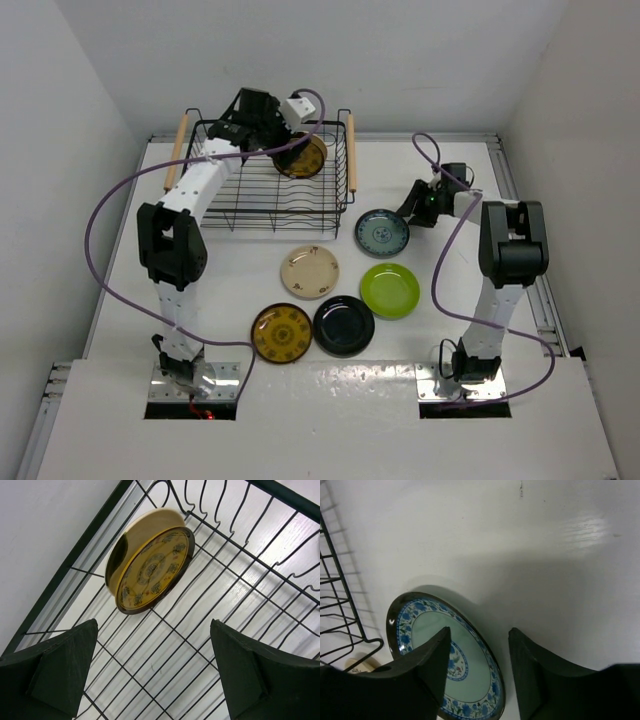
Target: Load the plates into the dish rack
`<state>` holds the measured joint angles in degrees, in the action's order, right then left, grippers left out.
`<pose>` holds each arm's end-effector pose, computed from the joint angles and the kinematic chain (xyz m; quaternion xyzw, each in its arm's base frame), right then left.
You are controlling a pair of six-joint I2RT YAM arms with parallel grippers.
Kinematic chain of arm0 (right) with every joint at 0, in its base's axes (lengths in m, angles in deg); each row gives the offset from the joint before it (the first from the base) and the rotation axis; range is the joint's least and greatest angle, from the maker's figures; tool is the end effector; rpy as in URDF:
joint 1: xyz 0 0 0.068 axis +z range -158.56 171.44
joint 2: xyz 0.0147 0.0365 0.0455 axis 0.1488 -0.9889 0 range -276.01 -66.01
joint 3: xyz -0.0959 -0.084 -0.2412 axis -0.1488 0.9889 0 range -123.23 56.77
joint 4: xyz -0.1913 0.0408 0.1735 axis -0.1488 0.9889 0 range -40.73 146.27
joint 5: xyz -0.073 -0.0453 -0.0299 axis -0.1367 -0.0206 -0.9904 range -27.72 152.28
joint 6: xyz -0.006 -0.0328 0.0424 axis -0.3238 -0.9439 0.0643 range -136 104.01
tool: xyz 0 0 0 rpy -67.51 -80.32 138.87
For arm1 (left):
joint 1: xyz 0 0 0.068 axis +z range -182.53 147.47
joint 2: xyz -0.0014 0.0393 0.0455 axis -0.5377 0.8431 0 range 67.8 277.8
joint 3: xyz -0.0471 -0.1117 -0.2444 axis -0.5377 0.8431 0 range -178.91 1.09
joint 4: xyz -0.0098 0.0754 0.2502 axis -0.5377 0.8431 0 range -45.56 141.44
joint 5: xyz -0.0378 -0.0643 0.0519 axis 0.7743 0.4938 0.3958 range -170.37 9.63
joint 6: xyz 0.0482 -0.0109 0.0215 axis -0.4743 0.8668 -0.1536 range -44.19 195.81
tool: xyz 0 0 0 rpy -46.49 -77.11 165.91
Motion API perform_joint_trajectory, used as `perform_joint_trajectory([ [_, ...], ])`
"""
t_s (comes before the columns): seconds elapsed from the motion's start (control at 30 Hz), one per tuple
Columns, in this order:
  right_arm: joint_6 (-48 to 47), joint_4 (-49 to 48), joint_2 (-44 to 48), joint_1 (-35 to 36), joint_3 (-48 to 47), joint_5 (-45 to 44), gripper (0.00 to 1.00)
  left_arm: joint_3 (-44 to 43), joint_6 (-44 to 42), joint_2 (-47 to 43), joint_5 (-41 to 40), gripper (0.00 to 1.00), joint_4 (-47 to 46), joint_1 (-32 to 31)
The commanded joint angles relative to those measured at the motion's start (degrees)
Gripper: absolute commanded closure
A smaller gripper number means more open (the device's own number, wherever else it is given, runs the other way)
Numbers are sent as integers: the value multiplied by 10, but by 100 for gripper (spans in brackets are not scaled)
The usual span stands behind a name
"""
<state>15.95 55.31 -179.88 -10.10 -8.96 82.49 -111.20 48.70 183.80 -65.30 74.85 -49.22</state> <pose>0.3981 0.0016 0.1254 0.2183 0.9126 0.2405 0.2484 0.4512 -0.1449 0.3340 0.3837 0.7897 -0.0732 0.4730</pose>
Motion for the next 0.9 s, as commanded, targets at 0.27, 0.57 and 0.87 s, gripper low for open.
perform_joint_trajectory([
  [0.27, -56, 72, 22, -6, 40, 56, 54, -12, 5, -32, 21, 1, 25, 5],
  [0.57, -93, 121, 25, -9, 18, 12, 100, -7, 0, -37, 26, 1, 25, 10],
  [0.87, -249, 83, 203, -9, -44, -178, 100, -6, 0, -42, 26, 1, 25, 21],
])
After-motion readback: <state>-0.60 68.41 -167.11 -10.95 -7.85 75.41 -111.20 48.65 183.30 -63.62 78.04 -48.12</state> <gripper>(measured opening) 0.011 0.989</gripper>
